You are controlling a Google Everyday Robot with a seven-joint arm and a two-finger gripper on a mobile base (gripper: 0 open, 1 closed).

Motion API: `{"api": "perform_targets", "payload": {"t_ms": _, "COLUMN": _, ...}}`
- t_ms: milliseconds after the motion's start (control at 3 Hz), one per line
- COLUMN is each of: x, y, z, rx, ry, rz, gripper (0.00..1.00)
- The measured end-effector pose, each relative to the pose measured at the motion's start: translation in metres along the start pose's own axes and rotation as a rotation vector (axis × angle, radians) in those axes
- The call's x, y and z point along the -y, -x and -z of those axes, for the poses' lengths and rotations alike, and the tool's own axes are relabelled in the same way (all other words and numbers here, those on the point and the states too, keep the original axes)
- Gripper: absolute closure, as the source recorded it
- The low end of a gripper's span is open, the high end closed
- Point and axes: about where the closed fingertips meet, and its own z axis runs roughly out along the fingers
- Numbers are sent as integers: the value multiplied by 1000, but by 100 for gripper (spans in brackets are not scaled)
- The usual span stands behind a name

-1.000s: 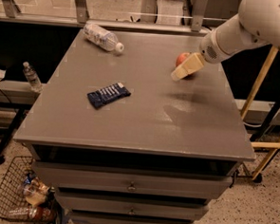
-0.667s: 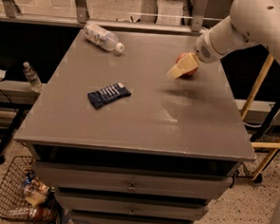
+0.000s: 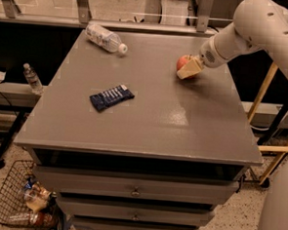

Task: Pick apple

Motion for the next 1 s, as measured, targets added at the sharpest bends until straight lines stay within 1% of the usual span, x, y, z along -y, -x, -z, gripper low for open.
{"api": "perform_targets", "payload": {"t_ms": 333, "x": -1, "y": 1, "z": 5, "rx": 24, "ry": 9, "rz": -4, "gripper": 72}}
{"api": "perform_targets", "payload": {"t_ms": 667, "x": -11, "y": 21, "z": 45, "rx": 123, "ry": 9, "rz": 59, "gripper": 95}}
{"api": "perform_targets", "payload": {"t_ms": 1000, "x": -29, "y": 39, "z": 78, "rx": 186, "ry": 21, "rz": 153, "gripper": 100}}
